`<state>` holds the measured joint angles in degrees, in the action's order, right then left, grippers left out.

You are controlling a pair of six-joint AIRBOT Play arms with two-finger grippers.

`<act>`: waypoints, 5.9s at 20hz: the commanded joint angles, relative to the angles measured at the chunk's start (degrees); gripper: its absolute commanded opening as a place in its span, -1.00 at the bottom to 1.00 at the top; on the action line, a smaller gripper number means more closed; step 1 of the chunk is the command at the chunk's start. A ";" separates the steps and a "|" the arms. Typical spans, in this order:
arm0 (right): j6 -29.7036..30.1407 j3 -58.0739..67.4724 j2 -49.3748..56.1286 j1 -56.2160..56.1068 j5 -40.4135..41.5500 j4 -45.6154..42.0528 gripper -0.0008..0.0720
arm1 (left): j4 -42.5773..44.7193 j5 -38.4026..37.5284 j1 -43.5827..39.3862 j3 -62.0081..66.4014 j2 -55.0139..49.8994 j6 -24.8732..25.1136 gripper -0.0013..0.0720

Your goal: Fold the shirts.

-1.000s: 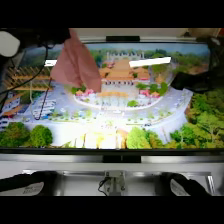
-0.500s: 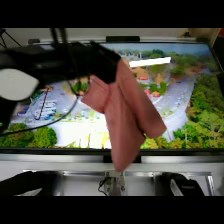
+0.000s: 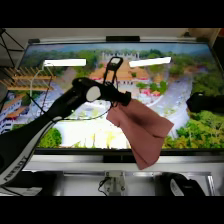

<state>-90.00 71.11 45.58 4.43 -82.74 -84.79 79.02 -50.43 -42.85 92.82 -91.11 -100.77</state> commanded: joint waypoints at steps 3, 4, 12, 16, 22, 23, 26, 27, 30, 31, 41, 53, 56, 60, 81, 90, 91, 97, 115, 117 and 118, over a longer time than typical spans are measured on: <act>1.20 -6.95 9.14 0.04 1.18 4.44 0.89 | 0.00 -21.53 12.50 5.27 -1.11 4.85 0.99; 1.90 -6.95 10.16 0.04 0.72 4.31 0.89 | 0.00 -25.62 15.12 5.11 -1.22 6.08 0.99; 5.35 -9.92 11.58 0.04 -2.19 6.58 0.89 | -16.76 -14.51 19.63 -18.95 -1.92 11.32 0.98; 6.27 -21.24 11.58 0.04 -2.99 12.94 0.90 | -26.58 -7.41 15.87 -20.92 -7.17 15.13 0.98; 6.27 -26.10 11.56 0.04 -3.58 15.28 0.90 | -29.53 -4.68 14.69 -19.89 -9.11 15.72 -0.83; 6.21 -26.82 11.19 0.02 -4.13 15.32 0.89 | -29.51 -5.57 15.10 -19.47 -8.74 16.48 -0.87; 5.57 -33.92 7.06 -2.16 -3.65 15.26 0.90 | -28.87 -8.07 15.98 -18.69 -6.51 17.90 -0.87; 4.66 -37.55 5.22 -3.82 -2.97 15.34 0.90 | -28.55 -8.37 16.15 -18.69 -5.42 18.12 -0.87; 2.12 -46.47 2.51 -9.25 -0.85 17.00 0.90 | -27.80 -9.14 16.15 -18.69 -2.51 18.05 -0.87; 1.99 -48.00 2.54 -10.97 -0.22 18.49 0.90 | -27.80 -9.70 16.15 -18.69 -1.79 18.08 -0.87; -12.81 -51.25 2.60 -25.68 17.42 17.14 0.89 | -27.80 -12.22 16.15 -18.69 1.60 18.08 -0.87; -9.55 -42.58 2.51 -29.94 12.39 12.81 -0.85 | -27.08 -12.70 19.28 -16.90 4.44 18.14 -0.87; -5.62 -27.12 2.51 -29.94 4.46 2.40 -0.85 | -26.99 -14.47 22.93 -9.84 10.36 19.32 -0.87; -3.98 4.00 2.54 -29.94 3.02 -14.40 -0.85 | -27.02 -14.71 26.77 6.19 21.42 18.97 -0.87; -1.79 31.78 20.17 -29.73 -10.62 -18.58 -0.85 | -16.85 -29.81 27.52 -16.15 32.46 5.16 -0.87; -2.14 31.39 52.11 -15.21 21.33 11.65 0.72 | -30.77 -2.82 36.76 -17.40 4.90 12.31 0.17; -0.74 31.39 53.16 -14.10 21.40 15.72 0.82 | -33.79 -2.25 37.68 -17.38 3.58 15.45 0.86; 8.20 31.21 52.09 -7.32 -2.58 12.35 0.81 | -27.10 -25.29 48.33 -16.98 3.69 20.52 0.12; 9.27 -14.03 37.31 -4.61 7.10 24.30 0.91 | -29.14 -7.10 35.45 -42.51 6.93 22.99 0.42; 9.25 -16.11 37.35 -6.34 9.68 24.35 0.91 | -29.16 -7.06 35.45 -42.51 6.82 22.97 -0.36; 9.18 -16.98 37.42 -7.58 11.23 24.35 0.91 | -29.18 -7.19 35.45 -42.49 6.82 22.97 -0.57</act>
<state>-80.75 56.75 83.02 -1.28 -75.50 -61.65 50.06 -58.61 -7.16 50.43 -83.79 -77.80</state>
